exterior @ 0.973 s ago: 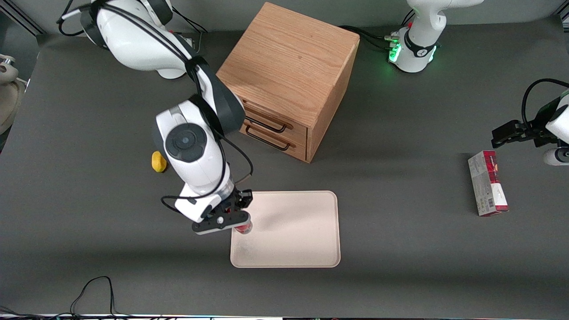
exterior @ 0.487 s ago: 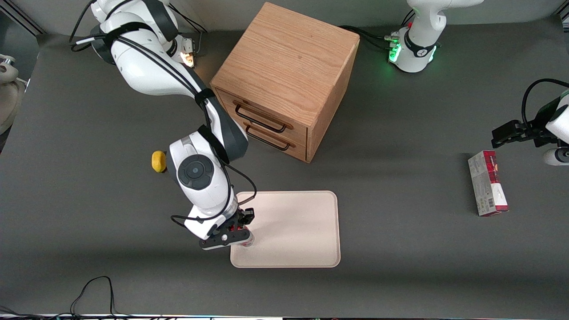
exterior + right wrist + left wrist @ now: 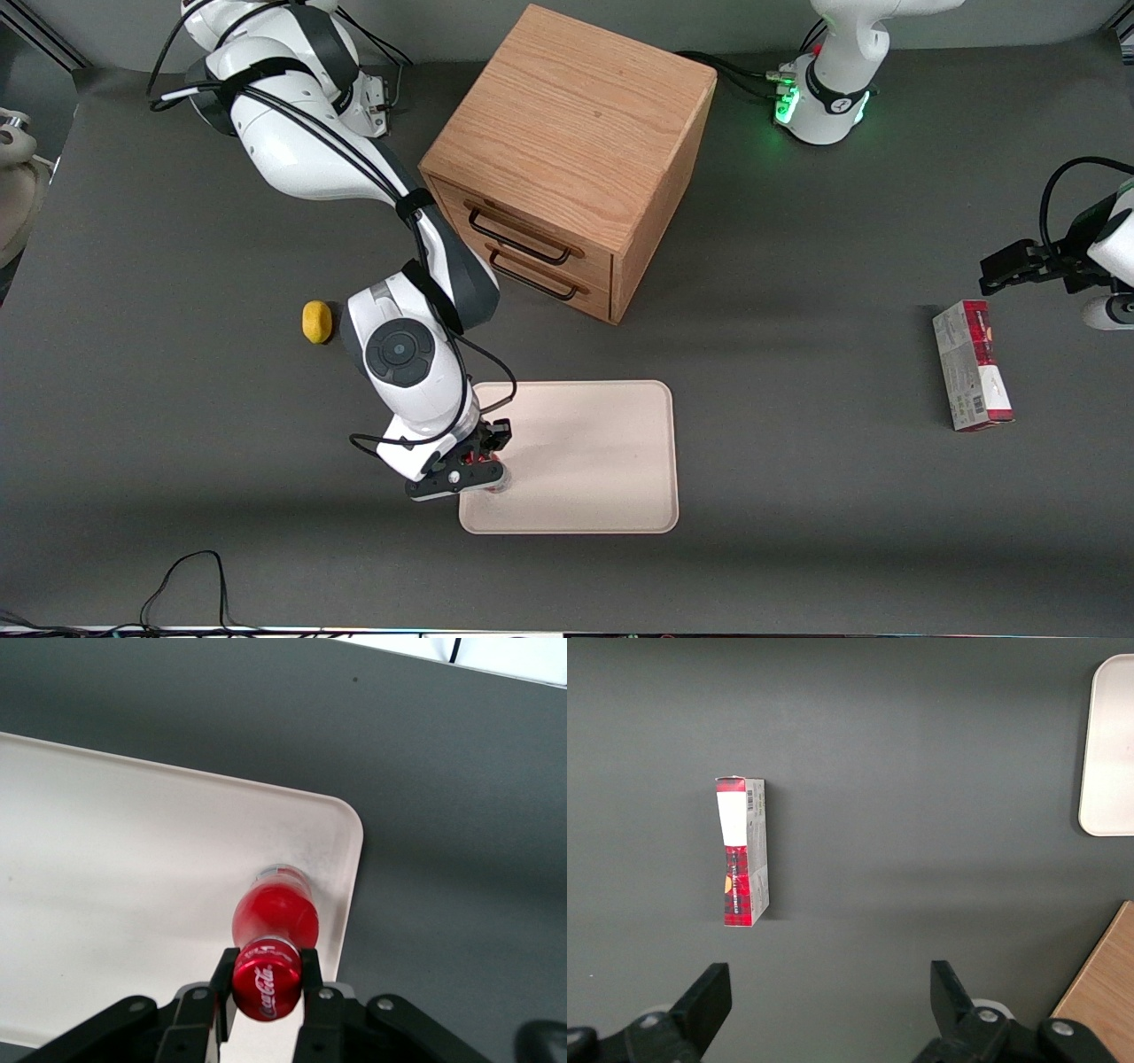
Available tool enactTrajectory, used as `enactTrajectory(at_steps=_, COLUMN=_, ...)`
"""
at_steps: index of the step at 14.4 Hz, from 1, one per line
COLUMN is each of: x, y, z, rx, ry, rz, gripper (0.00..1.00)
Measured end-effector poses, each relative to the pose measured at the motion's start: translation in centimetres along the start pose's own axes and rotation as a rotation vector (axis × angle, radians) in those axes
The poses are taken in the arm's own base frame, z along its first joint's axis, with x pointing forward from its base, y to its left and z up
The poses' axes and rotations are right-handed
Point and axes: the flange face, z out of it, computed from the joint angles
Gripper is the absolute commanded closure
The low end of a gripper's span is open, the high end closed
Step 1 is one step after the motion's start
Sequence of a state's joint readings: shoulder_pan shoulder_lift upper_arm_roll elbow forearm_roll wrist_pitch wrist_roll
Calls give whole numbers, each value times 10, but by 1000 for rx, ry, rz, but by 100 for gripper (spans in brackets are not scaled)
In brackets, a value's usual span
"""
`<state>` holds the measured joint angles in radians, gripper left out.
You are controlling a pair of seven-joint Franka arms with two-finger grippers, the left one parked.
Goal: Place coke bottle on tray
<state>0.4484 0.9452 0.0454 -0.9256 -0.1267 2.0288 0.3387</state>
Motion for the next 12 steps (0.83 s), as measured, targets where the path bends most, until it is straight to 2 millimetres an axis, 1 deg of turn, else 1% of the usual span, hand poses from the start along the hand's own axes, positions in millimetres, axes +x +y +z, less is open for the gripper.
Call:
enactTrajectory(at_steps=1, x=0, y=0, z=0, rx=0, ry=0, rz=0, gripper=0)
enactTrajectory(at_steps=6, x=-2, y=-2, z=2, rx=0, ry=-6, rz=0, gripper=0)
enactTrajectory(at_steps=8, x=-1, y=-4, z=-6, rx=1, ry=-3, rz=-1, gripper=0)
enactTrajectory(at_steps=9, x=-3, y=-4, z=-18, rx=-6, ry=-19, rz=-2, gripper=0)
enactTrajectory(at_steps=10, x=-5, y=-3, z=-36, rx=-17, ry=-47, rz=-1, gripper=0)
enactTrajectory(at_steps=11, x=-8, y=-1, z=-62, rx=-25, ry=-67, rz=0, gripper=0)
enactTrajectory(at_steps=12, x=-11, y=2, z=-94, rx=-32, ry=-81, rz=3, gripper=0)
